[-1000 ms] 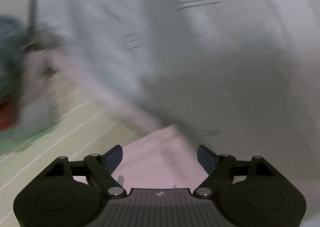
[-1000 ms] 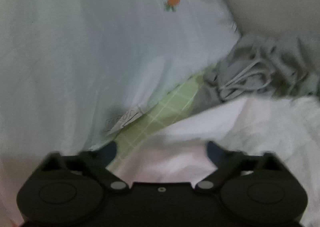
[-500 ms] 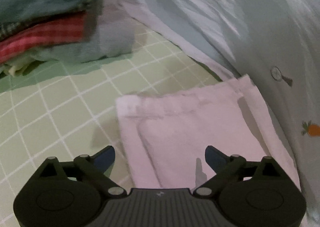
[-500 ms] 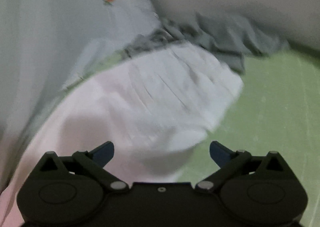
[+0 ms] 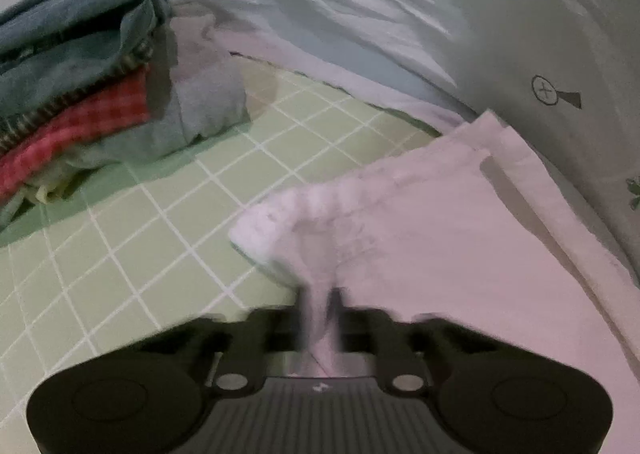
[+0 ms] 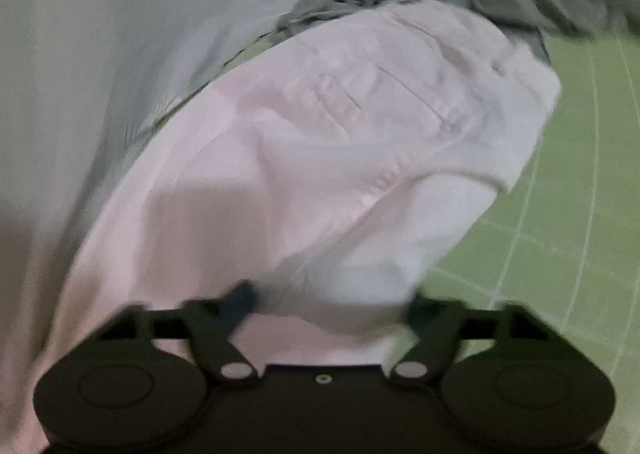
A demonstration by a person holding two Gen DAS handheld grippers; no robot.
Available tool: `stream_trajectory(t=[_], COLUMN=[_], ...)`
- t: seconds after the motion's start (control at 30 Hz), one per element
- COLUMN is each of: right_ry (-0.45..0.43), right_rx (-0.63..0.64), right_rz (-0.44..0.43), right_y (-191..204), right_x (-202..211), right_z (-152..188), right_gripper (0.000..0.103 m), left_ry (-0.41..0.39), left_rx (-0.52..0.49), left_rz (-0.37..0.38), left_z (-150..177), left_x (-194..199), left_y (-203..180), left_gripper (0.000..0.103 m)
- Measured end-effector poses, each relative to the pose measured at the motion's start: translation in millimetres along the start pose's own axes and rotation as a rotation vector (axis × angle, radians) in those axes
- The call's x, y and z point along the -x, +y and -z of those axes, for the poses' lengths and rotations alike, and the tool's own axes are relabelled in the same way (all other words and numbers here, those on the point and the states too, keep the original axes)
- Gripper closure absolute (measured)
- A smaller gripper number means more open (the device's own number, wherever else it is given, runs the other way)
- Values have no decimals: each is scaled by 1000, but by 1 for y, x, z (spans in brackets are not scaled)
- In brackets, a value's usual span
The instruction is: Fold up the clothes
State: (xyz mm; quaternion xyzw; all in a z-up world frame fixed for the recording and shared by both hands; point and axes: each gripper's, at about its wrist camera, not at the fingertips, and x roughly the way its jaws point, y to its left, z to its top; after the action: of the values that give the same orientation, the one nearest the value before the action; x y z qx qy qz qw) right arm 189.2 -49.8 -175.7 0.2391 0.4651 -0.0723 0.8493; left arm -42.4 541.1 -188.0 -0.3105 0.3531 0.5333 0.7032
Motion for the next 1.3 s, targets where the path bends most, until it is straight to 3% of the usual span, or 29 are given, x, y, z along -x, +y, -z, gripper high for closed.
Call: stream_trajectory(t=[0.03,0.13,0.3,0.47,0.6,0.73,0.8,0.87,0.93,1.03,1.13,1.3], right_ry=[-4,-19,-57,-79,-60,-55,-67,-92,-120,-159,-195,-213], right_rx=[28,50,126,246,286,358,420,485,577,742,957,1196], right_rz=[13,-41,-47,-11,16,51,60,44,14,-37,-49,111], right_y=[-1,-20,-49,-84,-112,-122,-115,-103,-86,-59,-37,-44], right_x=[2,12,46,75,83,95,105,118,128,141,144,135], right_z=[1,4,8,19,20,24,31,45,64,99,143,190], right_gripper=[68,79,81,80,78,66,48,23,14,7,6,6], left_ry=[5,17,63,119,196,209,182,140,77,10,10,97], left_rx=[-24,-82,0,17,101,129,102,46,-32,-128,-198,-324], left_rz=[-2,0,29,7,-23,-41,-40,-44,-40,-2,55,130], left_z=[1,12,42,111,173,211,213,211,206,202,206,222], left_x=[2,20,66,124,163,188,200,210,222,232,229,211], left_y=[1,10,66,148,219,257,259,255,244,224,202,165], left_gripper=[96,97,97,97,97,86,81,64,35,20,10,10])
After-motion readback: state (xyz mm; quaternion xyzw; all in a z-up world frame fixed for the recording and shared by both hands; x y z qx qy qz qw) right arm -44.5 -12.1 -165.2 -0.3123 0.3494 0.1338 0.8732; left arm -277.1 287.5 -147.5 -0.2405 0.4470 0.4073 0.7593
